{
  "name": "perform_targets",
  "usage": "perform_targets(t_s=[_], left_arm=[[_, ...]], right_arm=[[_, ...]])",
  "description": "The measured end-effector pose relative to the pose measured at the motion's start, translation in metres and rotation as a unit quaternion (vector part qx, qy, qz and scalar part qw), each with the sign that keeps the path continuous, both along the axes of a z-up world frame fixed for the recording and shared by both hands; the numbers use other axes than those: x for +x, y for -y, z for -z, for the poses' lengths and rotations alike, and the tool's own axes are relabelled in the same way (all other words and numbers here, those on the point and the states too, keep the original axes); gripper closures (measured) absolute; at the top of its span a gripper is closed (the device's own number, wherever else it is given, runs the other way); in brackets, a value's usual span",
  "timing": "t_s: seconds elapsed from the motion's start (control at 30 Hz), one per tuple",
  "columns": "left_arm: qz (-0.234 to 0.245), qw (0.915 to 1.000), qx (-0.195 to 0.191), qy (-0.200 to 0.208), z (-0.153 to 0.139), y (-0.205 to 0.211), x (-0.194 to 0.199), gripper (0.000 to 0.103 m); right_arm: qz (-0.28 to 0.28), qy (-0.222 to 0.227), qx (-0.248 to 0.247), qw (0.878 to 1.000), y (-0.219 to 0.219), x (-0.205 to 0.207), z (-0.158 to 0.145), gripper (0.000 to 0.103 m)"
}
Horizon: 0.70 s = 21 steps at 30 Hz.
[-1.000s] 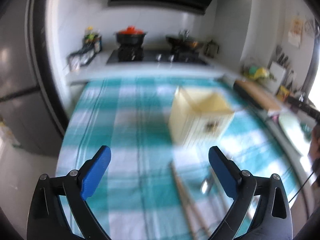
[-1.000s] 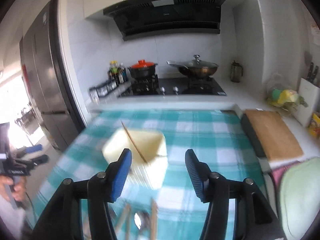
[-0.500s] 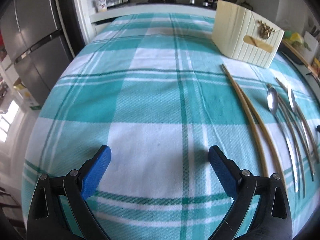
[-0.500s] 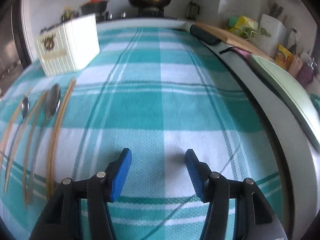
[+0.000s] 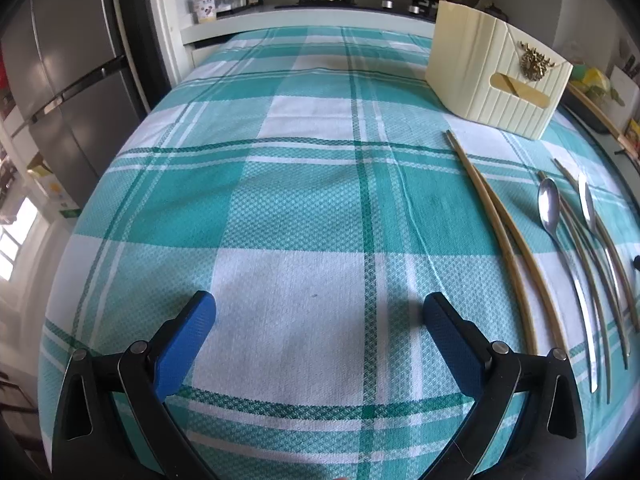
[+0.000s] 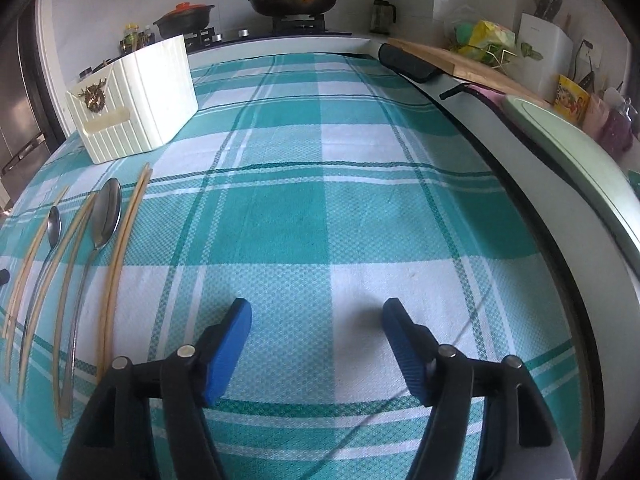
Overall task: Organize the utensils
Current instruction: 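Move both tools back over the remaining utensils, then lower the right tool onto a wooden chopstick and close it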
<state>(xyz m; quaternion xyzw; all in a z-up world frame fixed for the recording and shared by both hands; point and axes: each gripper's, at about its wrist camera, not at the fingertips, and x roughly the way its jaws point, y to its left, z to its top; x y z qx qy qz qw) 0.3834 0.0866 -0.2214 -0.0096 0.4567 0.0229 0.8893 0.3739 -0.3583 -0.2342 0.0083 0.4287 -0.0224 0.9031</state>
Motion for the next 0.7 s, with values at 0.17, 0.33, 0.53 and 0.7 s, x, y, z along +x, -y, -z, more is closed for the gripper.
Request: perform_targets(t_s=[0.17,0.33,0.53,0.7], left_arm=[[0.001,1.0000,-0.001,-0.001,0.0003,0.0011,-0.0005,0.000],[0.001,1.0000,-0.002,0.000,0.0006,0.0008,0.0003,0.000],[0.001,1.0000,-0.002,0.000,0.0004,0.0005,0.0001,0.000],[0.001,1.0000,-0.002,0.000,0.0003,0.0004,0.0002,0.000]], right_arm=[[0.000,0.000,-0.001,1.000,0.0013,-0.0002,-0.0001,0.033],[0.000,0.000,0.000,1.000,0.0012,0.0000,-0.0002,0.033],[0.000,0.000,0.000,1.000,0.0013,0.0001,-0.0004,0.033],[0.003,0.000,-0.006,1.000,-0.0010,-0.0002,-0.0019,0.033]])
